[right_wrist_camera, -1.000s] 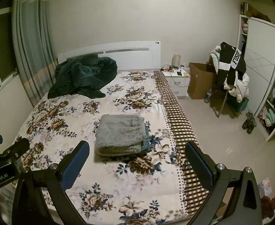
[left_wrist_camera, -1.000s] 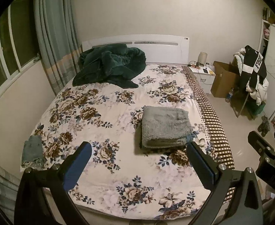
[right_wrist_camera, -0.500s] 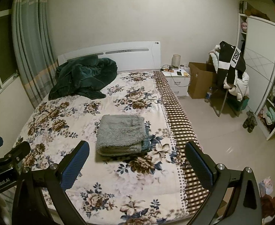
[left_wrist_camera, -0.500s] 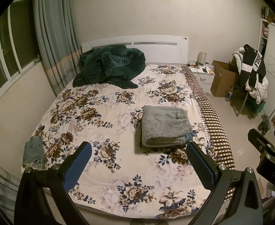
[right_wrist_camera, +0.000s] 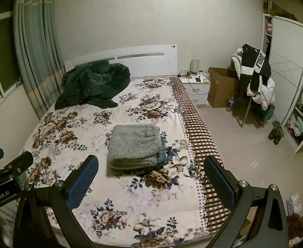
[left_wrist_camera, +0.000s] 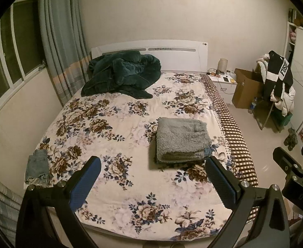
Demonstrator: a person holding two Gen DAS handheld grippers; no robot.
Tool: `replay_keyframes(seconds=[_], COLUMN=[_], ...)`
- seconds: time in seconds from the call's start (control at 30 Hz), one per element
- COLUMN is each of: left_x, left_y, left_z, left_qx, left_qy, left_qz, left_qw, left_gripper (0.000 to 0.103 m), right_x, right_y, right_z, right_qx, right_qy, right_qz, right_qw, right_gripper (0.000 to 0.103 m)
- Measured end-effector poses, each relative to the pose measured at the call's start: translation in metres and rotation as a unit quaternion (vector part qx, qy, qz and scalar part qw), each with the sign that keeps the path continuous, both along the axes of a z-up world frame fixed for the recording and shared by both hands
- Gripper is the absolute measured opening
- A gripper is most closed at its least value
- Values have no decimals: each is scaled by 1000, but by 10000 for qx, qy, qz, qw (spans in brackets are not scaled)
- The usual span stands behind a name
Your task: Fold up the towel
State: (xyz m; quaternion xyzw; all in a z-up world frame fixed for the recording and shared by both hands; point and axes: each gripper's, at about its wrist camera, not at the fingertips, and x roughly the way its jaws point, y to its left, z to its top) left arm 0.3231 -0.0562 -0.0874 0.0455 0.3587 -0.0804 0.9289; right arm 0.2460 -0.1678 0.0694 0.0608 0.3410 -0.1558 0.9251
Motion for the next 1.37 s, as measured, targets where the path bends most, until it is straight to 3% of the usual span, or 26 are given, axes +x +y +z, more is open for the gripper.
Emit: replay_keyframes(seconds=[1.37], left_x=[-8], left_y=[2], left_z=[4], left_qx=[-13], left_qy=[67], left_qz=[94], left_qw=[9999], left_gripper=[103], right_x=[-14], right_y=[11], right_z=[-8], right_qx=[115], right_qy=[76], right_qz=[-82], right_qw=[9999], right_gripper=[103])
